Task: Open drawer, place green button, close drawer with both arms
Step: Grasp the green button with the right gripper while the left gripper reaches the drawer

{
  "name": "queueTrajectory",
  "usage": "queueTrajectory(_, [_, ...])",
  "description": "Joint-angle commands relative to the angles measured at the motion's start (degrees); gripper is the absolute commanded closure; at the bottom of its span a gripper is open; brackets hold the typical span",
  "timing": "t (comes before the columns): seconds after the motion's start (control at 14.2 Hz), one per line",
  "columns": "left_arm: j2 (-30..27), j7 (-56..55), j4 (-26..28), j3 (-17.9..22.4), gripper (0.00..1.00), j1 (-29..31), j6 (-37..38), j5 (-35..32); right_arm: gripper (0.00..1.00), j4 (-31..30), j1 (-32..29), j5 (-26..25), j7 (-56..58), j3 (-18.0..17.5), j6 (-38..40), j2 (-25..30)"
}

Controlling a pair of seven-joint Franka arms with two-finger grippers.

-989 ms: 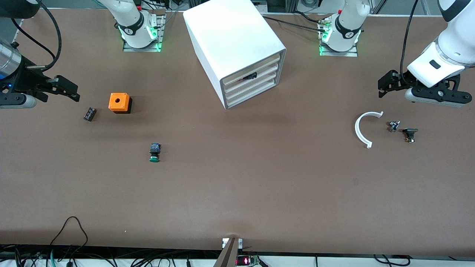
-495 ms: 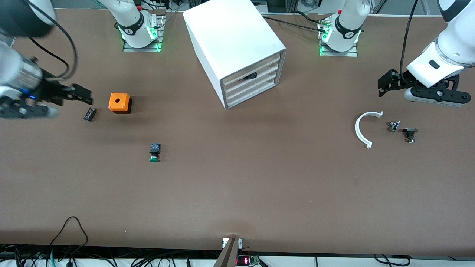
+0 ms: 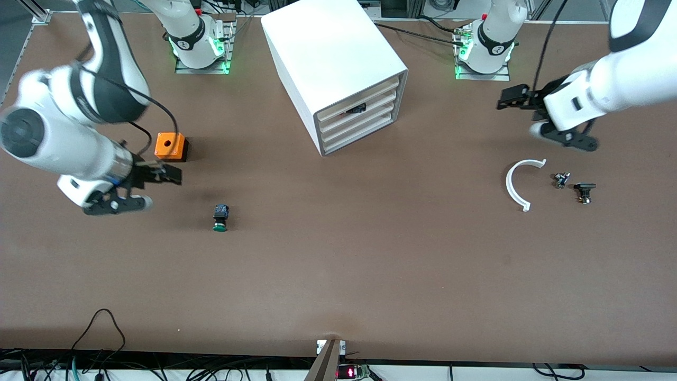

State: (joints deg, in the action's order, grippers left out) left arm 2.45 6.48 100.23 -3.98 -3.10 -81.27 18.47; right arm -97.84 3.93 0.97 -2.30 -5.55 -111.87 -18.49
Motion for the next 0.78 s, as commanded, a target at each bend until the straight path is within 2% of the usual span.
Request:
queueTrajectory(0.0, [6.06,7.47,-0.82,0.11,0.0,-0.24,0.42,7.78,0.0,-7.08,0.2,0.87,0.1,0.02,-10.87,-0.92])
queueTrajectory(0.14, [10.54,12.21,-0.73,0.11,0.0,-0.15,-0.9,14.2,0.0,-9.99,0.37,0.87,0.1,-0.07,-16.87,-2.41])
queueTrajectory(0.35, [15.65,20.66,1.18,0.11,0.01,0.02,-3.09,22.9,0.0,-10.18,0.37,0.87,0.1,-1.39,-21.97,-5.66])
queueTrajectory(0.71, [17.24,37.35,14.89,-0.41,0.03,-0.33,-12.15,35.82,0.0,-11.49,0.46,0.87,0.02,-3.41,-32.26,-12.26])
